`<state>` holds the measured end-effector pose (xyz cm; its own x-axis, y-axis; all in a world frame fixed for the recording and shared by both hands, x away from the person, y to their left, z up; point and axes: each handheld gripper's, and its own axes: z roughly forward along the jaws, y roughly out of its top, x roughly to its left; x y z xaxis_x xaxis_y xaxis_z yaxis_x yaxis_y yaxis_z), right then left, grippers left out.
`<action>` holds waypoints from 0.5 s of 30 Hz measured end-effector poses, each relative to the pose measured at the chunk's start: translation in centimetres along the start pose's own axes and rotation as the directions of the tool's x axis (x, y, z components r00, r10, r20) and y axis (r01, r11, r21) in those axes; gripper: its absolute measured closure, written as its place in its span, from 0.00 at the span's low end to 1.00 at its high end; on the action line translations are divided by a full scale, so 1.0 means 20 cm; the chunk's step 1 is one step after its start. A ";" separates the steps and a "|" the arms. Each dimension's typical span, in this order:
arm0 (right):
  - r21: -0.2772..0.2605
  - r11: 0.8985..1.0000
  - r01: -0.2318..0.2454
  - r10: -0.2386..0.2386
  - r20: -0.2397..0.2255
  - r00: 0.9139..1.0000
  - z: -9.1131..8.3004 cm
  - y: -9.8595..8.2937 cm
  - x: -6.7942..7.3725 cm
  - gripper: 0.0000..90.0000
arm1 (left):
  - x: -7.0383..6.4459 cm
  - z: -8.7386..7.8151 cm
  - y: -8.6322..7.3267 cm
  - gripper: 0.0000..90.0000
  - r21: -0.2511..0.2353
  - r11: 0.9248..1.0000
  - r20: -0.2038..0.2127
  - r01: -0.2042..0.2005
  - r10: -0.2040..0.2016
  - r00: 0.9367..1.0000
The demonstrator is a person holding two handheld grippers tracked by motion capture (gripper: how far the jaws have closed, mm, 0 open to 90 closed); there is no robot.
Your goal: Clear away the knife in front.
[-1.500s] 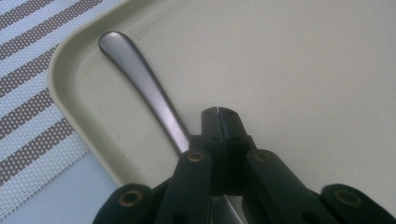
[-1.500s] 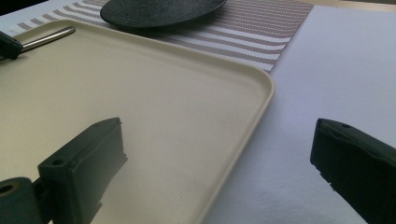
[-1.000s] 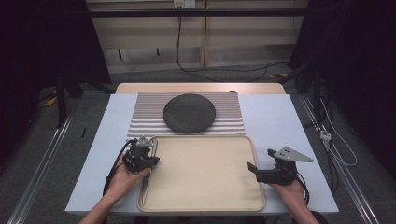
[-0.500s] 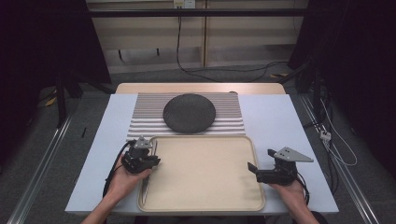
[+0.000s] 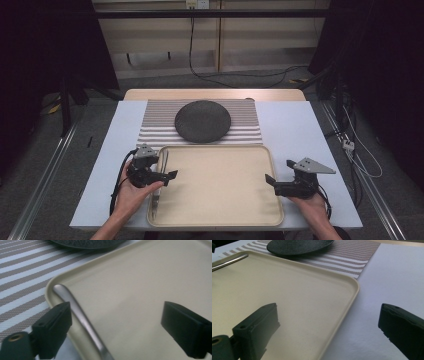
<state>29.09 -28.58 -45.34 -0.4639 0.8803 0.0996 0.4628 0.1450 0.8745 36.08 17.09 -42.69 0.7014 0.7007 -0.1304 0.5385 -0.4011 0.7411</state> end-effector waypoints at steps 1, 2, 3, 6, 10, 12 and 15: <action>0.001 1.000 -0.003 0.003 0.001 1.000 0.00 0.00 0.00 0.03 | -0.01 -0.01 0.00 0.07 -0.008 1.000 -0.011 -0.013 0.013 1.000; 0.001 1.000 -0.004 0.004 0.001 1.000 0.00 0.00 0.00 0.03 | -0.03 -0.02 0.00 0.07 -0.020 1.000 -0.022 -0.022 0.022 1.000; 0.000 1.000 -0.004 0.004 0.000 1.000 0.00 0.00 0.00 0.03 | -0.03 -0.03 0.01 0.07 -0.040 0.999 -0.030 -0.034 0.033 0.999; -0.001 1.000 -0.002 0.002 -0.003 1.000 0.00 0.00 0.00 0.03 | -0.05 -0.07 0.01 0.07 -0.072 0.997 -0.052 -0.034 0.030 0.998; -0.001 1.000 -0.005 0.005 -0.001 1.000 0.00 0.00 0.00 0.03 | -0.03 -0.11 -0.02 0.07 -0.090 0.995 -0.103 -0.036 0.026 0.994; 0.001 1.000 -0.006 0.006 -0.001 1.000 0.00 0.00 0.00 0.03 | -0.01 -0.13 -0.05 0.07 -0.107 0.994 -0.136 -0.021 0.006 0.991; 0.001 1.000 -0.006 0.006 0.001 1.000 0.00 0.00 0.00 0.03 | 0.02 -0.15 -0.08 0.07 -0.106 0.994 -0.156 -0.016 -0.001 0.988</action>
<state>29.11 -28.60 -45.40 -0.4605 0.8814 0.1048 0.4662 0.1397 0.8736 34.08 19.74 -42.03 0.6195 0.7846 -0.0269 0.4749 -0.3473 0.8086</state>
